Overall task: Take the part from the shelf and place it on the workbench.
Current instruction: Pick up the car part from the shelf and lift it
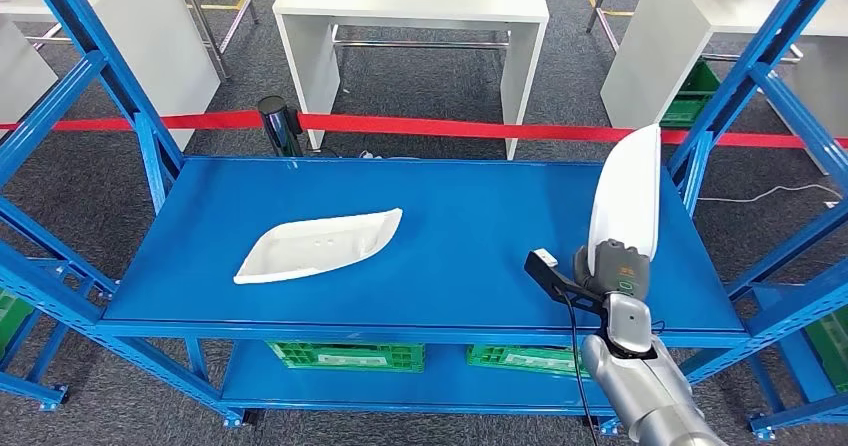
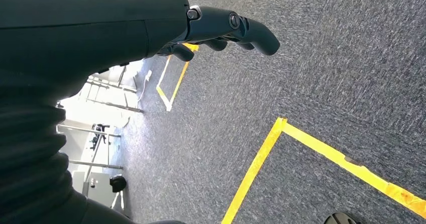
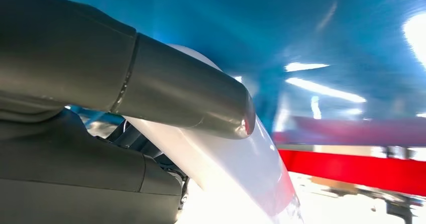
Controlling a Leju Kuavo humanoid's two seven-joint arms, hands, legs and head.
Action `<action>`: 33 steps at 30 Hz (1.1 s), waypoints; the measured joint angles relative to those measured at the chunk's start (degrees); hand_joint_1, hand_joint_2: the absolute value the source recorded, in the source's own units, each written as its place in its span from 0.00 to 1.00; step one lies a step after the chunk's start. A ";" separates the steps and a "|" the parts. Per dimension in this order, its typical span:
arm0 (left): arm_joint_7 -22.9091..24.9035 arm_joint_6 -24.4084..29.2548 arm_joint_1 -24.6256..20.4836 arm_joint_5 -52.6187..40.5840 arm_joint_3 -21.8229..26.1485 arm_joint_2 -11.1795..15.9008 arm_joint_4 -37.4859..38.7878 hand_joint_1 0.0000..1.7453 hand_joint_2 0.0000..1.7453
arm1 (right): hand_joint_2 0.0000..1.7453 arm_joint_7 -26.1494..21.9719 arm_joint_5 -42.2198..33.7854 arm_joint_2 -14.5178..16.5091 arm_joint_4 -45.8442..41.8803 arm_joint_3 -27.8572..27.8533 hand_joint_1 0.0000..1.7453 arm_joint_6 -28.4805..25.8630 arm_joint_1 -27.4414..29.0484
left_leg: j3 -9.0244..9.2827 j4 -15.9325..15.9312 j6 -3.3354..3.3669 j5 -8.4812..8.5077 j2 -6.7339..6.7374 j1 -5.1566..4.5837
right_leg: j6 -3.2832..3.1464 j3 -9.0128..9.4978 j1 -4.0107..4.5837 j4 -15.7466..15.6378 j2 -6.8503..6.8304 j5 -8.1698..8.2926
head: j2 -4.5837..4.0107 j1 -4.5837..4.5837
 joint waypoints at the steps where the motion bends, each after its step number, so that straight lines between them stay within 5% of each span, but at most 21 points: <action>1: 0.00 0.00 0.00 -0.03 0.10 0.02 0.00 0.00 1.00 | 0.00 -1.73 -1.63 0.54 -1.11 0.32 1.00 -0.26 0.32 | 0.00 -0.01 -0.01 0.00 0.01 0.00 | 0.00 0.00 0.01 0.00 0.02 0.00 | 0.00 0.00; 7: 0.00 0.00 -0.03 -1.25 0.28 0.09 0.00 0.00 1.00 | 0.00 -10.47 -16.83 4.15 -18.15 8.85 1.00 1.61 4.18 | 0.07 -0.19 -0.18 0.11 0.00 0.00 | -0.06 -0.10 0.04 0.00 0.03 -0.03 | 0.00 -0.01; 15: 0.01 0.00 -0.29 -2.95 0.29 0.15 -0.01 0.00 1.00 | 0.00 -15.37 -20.52 4.53 -40.02 17.99 1.00 2.85 8.45 | 0.06 -0.28 -0.30 0.09 -0.16 0.00 | -0.19 -0.12 0.03 0.00 -0.07 -0.13 | 0.00 -0.01; 26: 0.00 0.00 -0.42 -3.69 0.29 0.18 0.01 0.00 1.00 | 0.00 -20.32 -22.22 3.50 -48.25 20.87 1.00 1.37 11.11 | 0.06 -0.24 -0.25 0.06 -0.14 -0.06 | -0.18 -0.10 -0.07 -0.02 -0.08 -0.12 | 0.00 -0.01; 33: 0.00 0.00 -0.35 -5.50 0.27 0.44 0.03 0.00 1.00 | 0.00 -24.84 -19.36 3.22 -54.17 22.90 1.00 -7.75 16.33 | 0.01 0.06 0.34 -0.24 -0.16 -0.49 | 0.28 0.00 -0.54 -0.10 -0.10 -0.14 | 0.00 -0.01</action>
